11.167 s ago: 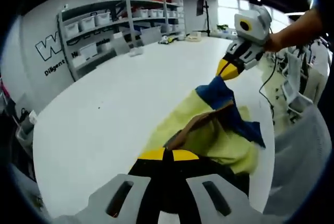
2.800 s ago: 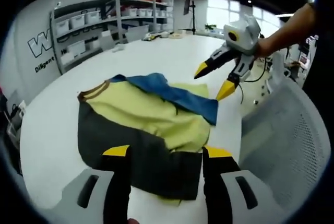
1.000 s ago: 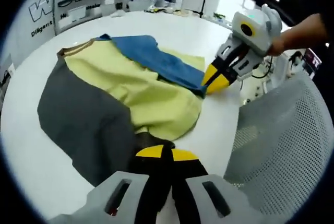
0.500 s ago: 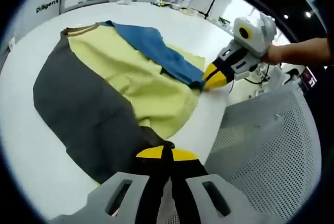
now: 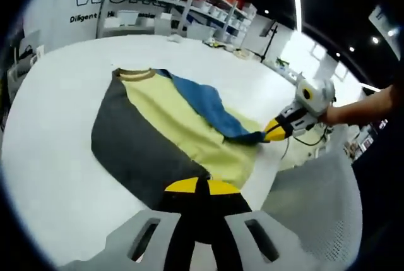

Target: Fold the garment on the visible template until the final outline fits inside the template.

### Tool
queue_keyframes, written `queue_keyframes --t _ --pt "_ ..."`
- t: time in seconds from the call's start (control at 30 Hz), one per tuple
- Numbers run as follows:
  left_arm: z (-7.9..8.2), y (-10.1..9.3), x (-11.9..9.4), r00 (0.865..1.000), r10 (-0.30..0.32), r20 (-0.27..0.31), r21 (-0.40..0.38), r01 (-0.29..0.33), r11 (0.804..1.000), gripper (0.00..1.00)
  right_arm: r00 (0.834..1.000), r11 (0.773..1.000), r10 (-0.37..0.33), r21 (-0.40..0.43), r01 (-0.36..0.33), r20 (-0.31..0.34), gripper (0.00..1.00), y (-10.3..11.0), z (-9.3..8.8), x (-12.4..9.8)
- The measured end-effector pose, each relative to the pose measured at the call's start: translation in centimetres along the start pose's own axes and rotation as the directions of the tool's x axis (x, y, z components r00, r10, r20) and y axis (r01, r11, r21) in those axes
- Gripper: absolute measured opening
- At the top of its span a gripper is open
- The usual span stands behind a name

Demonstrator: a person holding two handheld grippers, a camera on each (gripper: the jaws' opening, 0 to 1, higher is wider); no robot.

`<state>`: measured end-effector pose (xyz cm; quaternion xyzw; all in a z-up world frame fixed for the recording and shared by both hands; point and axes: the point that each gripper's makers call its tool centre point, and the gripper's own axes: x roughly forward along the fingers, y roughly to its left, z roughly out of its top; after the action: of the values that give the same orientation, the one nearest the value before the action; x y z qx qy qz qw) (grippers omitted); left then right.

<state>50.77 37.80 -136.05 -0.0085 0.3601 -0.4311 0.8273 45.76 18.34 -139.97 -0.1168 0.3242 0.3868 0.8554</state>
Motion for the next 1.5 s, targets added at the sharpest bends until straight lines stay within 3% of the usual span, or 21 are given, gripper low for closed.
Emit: queue_keyframes --t 0.37,0.97,1.2,1.5 --pt "3.0 3.4 -2.0 0.997 0.063 0.047 -0.007 -0.063 0.998 0.00 0.997 0.999 -0.052 0.010 0.052 0.059 0.00 -1.9 2.2 -1.4" --pt "6.3 6.8 -4.8 0.981 0.168 0.096 -0.025 -0.166 0.986 0.00 0.964 0.978 -0.206 0.021 0.205 0.168 0.00 -9.9 8.3 -5.5" --pt "8.2 9.5 -6.9 0.964 0.233 0.127 -0.029 -0.231 0.973 0.00 0.945 0.966 -0.258 0.034 0.257 0.201 0.00 -12.8 10.5 -7.2" --pt "10.1 12.7 -9.3 0.938 0.307 0.163 -0.060 -0.301 0.952 0.00 0.923 0.948 -0.319 0.075 0.310 0.216 0.00 -15.6 11.7 -9.2"
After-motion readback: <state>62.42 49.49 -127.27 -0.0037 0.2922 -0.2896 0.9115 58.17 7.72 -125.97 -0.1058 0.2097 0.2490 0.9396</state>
